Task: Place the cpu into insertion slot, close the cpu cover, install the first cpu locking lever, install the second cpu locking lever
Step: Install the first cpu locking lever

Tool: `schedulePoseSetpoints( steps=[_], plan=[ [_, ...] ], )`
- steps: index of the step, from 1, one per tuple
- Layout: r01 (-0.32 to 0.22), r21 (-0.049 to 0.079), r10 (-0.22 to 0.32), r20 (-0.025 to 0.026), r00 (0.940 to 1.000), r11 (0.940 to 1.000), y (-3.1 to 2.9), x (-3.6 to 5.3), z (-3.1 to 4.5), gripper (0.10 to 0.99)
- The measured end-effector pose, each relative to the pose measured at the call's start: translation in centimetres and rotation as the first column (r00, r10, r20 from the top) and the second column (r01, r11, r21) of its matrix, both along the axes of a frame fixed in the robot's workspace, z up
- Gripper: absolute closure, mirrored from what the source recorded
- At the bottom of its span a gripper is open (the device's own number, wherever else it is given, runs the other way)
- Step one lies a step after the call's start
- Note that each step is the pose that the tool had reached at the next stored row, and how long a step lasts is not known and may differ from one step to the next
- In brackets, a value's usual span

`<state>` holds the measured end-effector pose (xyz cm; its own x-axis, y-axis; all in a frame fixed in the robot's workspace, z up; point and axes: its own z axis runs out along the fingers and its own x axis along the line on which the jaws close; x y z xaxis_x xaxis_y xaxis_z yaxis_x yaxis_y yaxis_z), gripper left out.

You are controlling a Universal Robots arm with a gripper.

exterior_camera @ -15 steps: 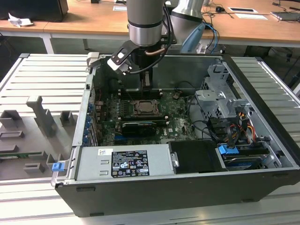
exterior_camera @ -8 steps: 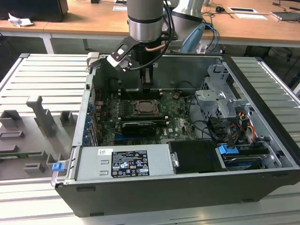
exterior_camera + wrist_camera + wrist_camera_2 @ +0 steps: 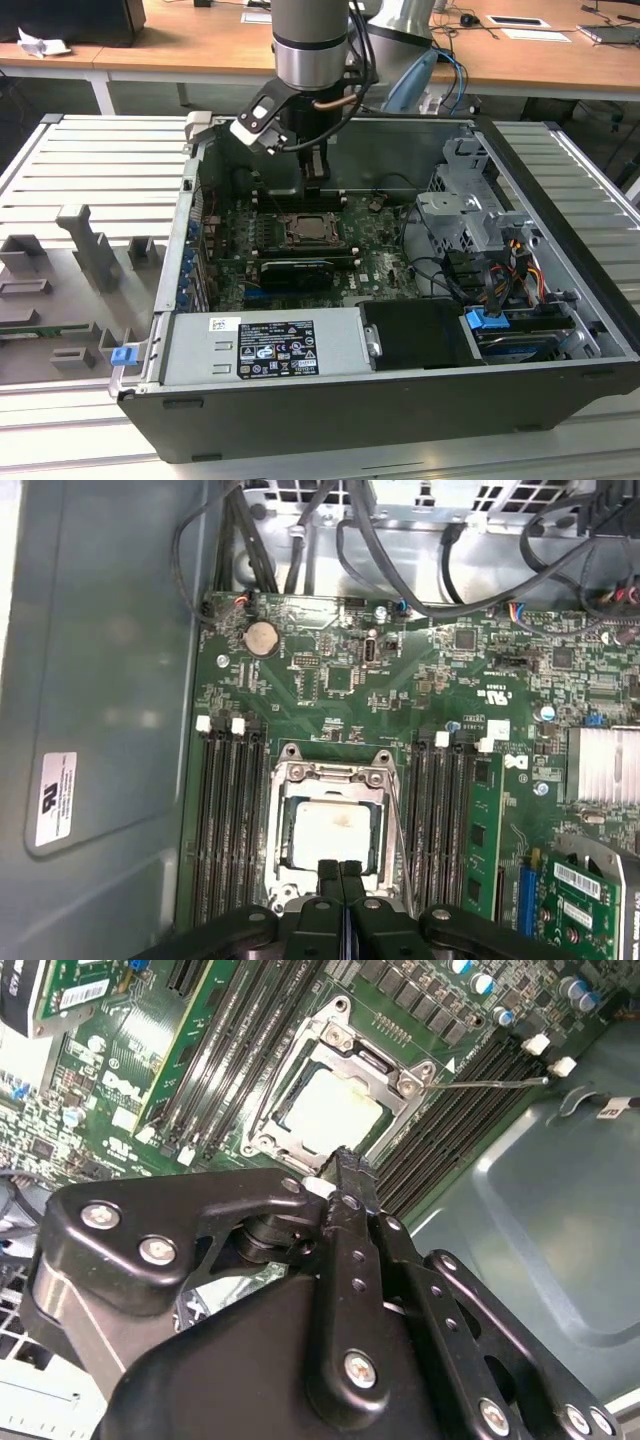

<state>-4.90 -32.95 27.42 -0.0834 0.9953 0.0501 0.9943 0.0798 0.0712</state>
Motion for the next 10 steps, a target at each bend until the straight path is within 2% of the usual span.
schedulePoseSetpoints(
  steps=[10],
  plan=[
    [-0.062, 0.0, 0.062, 0.0001, 0.9981, 0.9981, 0.0, 0.0, 0.0, 0.98]
  ],
)
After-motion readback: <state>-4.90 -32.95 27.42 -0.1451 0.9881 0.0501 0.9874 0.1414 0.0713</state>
